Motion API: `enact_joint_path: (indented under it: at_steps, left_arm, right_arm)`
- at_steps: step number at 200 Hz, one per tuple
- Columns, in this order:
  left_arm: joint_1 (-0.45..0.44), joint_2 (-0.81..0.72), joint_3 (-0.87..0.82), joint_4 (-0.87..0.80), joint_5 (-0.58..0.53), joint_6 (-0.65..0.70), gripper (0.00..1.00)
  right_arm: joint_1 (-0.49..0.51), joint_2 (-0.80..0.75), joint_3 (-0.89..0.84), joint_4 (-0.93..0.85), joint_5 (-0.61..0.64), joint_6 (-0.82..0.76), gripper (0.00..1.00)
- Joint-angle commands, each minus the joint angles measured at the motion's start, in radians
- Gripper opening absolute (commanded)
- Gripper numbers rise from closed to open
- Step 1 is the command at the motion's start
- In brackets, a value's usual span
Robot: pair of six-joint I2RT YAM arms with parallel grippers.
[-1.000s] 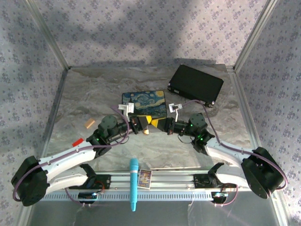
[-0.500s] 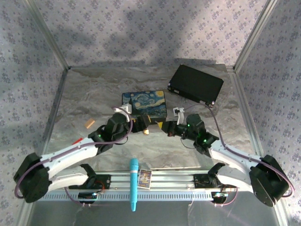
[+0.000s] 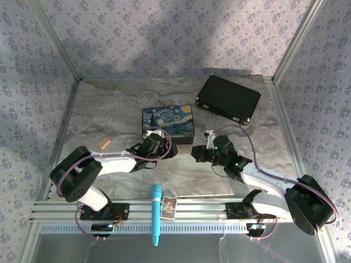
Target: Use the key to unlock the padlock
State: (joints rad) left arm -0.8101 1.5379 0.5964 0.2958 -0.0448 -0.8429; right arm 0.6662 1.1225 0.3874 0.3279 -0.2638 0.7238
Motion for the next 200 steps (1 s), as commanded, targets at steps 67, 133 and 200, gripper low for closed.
enact_joint_path:
  at_steps: [67, 133, 200]
  left_arm:
    - [0.001, 0.061, -0.032, 0.17, 0.039, -0.03, 0.4]
    - [-0.029, 0.093, -0.017, 0.126, -0.023, -0.029, 0.23]
    - [-0.113, 0.157, 0.015, 0.135, -0.179, -0.092, 0.37]
  right_arm:
    - [-0.002, 0.04, -0.021, 0.004, 0.034, -0.007, 0.0]
    - [0.002, 0.178, -0.007, 0.104, -0.003, 0.035, 0.0]
    - [0.001, 0.245, -0.015, 0.168, -0.003, 0.071, 0.0]
